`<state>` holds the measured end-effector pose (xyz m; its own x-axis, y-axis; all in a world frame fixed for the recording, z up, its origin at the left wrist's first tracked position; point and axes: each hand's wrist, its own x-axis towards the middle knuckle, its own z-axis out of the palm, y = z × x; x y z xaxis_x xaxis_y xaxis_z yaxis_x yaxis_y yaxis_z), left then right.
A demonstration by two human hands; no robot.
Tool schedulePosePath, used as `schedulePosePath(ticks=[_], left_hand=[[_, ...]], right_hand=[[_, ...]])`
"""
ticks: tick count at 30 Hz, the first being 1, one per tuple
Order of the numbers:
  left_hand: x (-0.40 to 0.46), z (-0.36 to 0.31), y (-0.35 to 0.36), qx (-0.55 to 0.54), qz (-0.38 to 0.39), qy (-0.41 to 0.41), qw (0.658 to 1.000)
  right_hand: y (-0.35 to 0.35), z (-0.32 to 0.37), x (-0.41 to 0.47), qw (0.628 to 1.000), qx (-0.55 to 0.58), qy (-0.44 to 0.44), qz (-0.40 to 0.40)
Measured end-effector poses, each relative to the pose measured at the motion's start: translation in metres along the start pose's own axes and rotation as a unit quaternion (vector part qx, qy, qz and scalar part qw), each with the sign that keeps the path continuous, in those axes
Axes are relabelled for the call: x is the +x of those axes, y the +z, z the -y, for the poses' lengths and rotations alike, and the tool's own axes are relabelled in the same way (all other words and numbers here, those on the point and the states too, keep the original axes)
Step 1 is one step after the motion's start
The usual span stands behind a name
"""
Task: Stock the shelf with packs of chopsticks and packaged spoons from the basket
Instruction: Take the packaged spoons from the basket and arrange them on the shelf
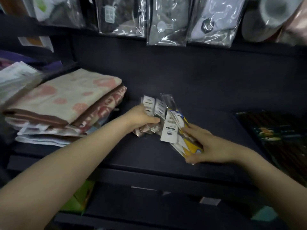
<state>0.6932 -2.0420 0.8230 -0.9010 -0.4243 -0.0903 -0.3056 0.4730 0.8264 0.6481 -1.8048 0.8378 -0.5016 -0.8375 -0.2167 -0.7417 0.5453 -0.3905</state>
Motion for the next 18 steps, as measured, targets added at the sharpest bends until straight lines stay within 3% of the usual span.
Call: schedulePosePath(ticks=[2, 4, 10, 14, 18], left_hand=[[-0.007, -0.006, 0.000, 0.136, -0.021, -0.006, 0.990], [-0.020, -0.011, 0.003, 0.207, -0.045, 0.011, 0.977], [-0.087, 0.003, 0.005, 0.127, -0.224, 0.180, 0.949], [-0.158, 0.020, 0.009, 0.172, -0.219, 0.247, 0.928], [-0.207, 0.047, 0.011, 0.216, -0.210, 0.216, 0.929]], right_hand=[[0.007, 0.005, -0.011, 0.999, -0.017, -0.043, -0.017], [0.013, 0.010, -0.015, 0.997, -0.036, -0.055, -0.028], [0.031, 0.018, -0.006, 0.992, -0.066, -0.100, -0.043], [0.038, 0.018, 0.016, 0.986, -0.033, -0.135, -0.088], [0.042, 0.025, 0.044, 0.983, -0.022, -0.136, -0.118]])
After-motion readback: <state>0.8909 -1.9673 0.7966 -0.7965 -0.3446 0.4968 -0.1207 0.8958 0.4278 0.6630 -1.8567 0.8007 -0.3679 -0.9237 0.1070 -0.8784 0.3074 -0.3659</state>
